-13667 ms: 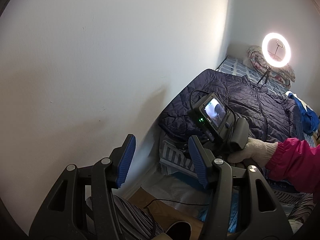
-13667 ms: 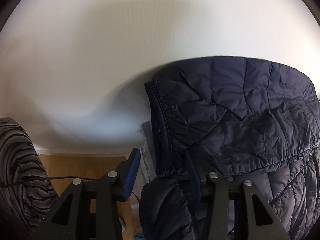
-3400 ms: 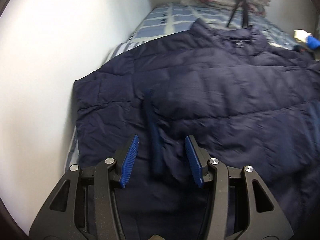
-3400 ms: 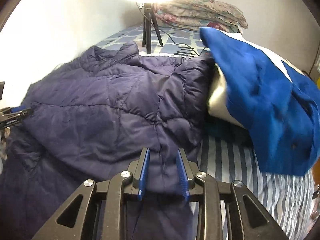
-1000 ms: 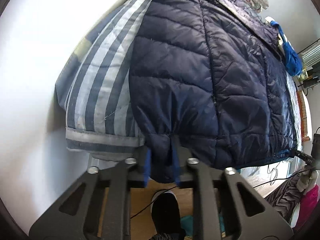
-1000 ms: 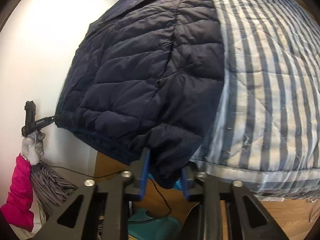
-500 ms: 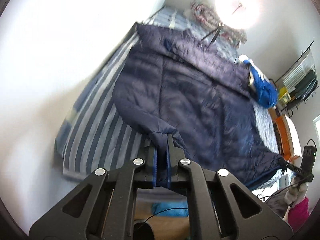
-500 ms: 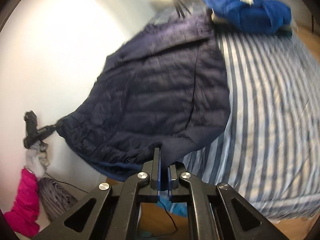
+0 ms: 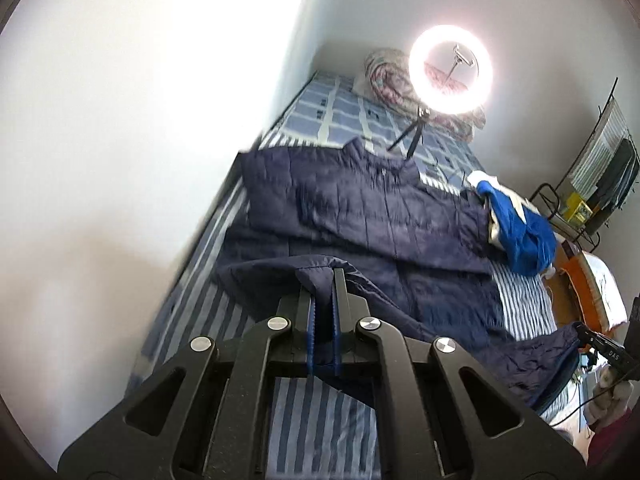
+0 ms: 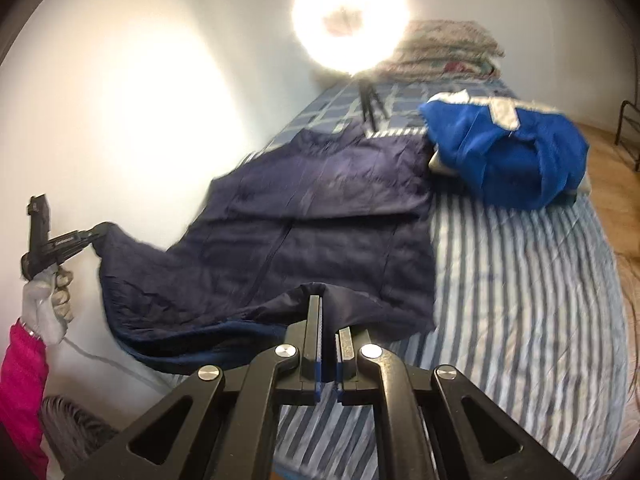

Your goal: Fold large clothes

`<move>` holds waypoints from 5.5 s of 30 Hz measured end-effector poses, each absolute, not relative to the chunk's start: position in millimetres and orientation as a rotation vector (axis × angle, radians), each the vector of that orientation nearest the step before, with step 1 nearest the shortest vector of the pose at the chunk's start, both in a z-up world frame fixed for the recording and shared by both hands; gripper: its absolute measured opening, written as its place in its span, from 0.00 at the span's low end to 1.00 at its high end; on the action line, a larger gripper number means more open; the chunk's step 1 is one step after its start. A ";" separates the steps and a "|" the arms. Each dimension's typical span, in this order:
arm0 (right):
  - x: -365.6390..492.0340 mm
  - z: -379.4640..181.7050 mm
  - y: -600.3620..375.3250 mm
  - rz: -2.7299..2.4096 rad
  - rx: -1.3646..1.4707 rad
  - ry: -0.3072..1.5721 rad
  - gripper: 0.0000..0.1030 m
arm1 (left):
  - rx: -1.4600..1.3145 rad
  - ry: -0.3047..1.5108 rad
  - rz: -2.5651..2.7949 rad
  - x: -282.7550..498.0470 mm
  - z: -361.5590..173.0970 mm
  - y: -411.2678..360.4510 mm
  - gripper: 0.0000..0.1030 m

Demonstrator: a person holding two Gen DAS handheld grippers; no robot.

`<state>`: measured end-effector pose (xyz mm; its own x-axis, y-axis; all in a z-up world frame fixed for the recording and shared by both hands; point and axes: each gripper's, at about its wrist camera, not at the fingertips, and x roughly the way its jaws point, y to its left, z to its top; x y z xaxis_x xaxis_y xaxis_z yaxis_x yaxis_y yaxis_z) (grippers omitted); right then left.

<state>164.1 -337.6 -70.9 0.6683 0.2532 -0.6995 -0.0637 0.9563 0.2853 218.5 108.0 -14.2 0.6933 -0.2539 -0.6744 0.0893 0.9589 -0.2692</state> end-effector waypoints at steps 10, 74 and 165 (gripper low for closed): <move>276.0 -57.1 -367.1 0.031 0.207 0.802 0.01 | -0.146 0.767 -0.150 330.9 -15.9 86.3 0.03; 422.1 -203.7 -388.7 0.029 0.022 0.975 0.03 | 0.228 1.012 -0.168 522.4 -204.2 57.3 0.04; 547.2 -158.7 -328.2 -0.055 -0.074 0.873 0.31 | 0.306 0.742 -0.250 574.0 -113.2 -35.4 0.02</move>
<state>547.2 -328.2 -158.7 0.6416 -0.0790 -0.7629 0.0182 0.9960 -0.0878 574.0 -35.4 -113.2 0.7110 -0.1147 -0.6938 0.3289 0.9262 0.1840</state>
